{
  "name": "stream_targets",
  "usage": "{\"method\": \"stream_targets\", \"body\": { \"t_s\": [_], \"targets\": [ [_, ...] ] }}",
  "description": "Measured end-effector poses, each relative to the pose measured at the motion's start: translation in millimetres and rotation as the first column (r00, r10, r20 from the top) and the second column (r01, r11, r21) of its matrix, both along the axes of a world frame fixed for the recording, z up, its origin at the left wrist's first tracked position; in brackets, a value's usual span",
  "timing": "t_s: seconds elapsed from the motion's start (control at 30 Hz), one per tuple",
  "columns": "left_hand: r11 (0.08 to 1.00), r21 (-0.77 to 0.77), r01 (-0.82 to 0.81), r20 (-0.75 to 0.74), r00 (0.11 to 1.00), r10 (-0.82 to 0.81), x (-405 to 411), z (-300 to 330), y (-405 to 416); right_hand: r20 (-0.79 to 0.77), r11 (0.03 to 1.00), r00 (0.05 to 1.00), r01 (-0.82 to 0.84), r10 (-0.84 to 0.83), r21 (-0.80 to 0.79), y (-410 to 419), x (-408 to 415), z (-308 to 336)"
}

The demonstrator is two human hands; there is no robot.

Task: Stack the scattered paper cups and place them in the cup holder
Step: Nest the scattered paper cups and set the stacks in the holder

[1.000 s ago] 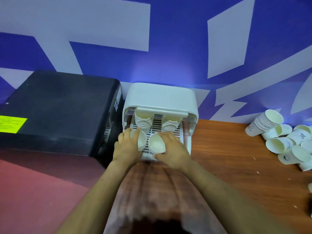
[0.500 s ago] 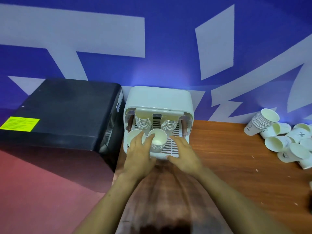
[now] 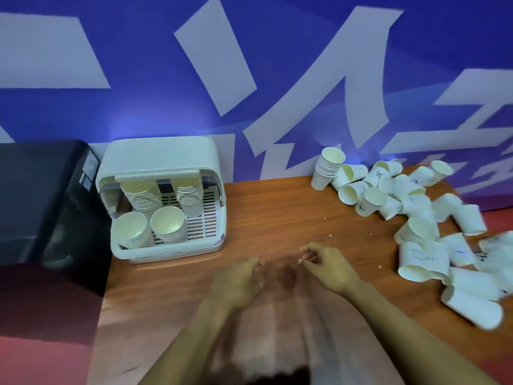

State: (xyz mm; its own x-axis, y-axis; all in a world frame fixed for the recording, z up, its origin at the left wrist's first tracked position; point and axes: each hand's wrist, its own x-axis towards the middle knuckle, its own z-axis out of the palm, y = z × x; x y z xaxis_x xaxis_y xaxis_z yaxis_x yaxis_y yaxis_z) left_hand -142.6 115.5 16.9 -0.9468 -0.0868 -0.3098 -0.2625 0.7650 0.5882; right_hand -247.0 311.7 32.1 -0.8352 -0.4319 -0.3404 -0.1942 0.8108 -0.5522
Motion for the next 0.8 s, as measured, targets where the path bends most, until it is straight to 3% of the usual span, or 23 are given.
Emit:
{"method": "stream_targets", "body": {
  "t_s": [0.23,0.5,0.8],
  "targets": [
    [0.996,-0.085,-0.023,-0.011,1.0,0.022,-58,7,72,0.007,0.997,1.0,-0.003,0.004,-0.082,88,-54,-5],
    [1.0,-0.015,-0.01,0.065,0.998,0.011,-144,2,221,-0.017,0.988,0.999,0.038,-0.041,-0.15,223,-135,-8],
    [0.993,-0.009,-0.121,0.207,0.971,0.12,-193,-4,328,-0.211,1.0,0.977,0.014,-0.01,0.019,302,-208,-16]
  ]
}}
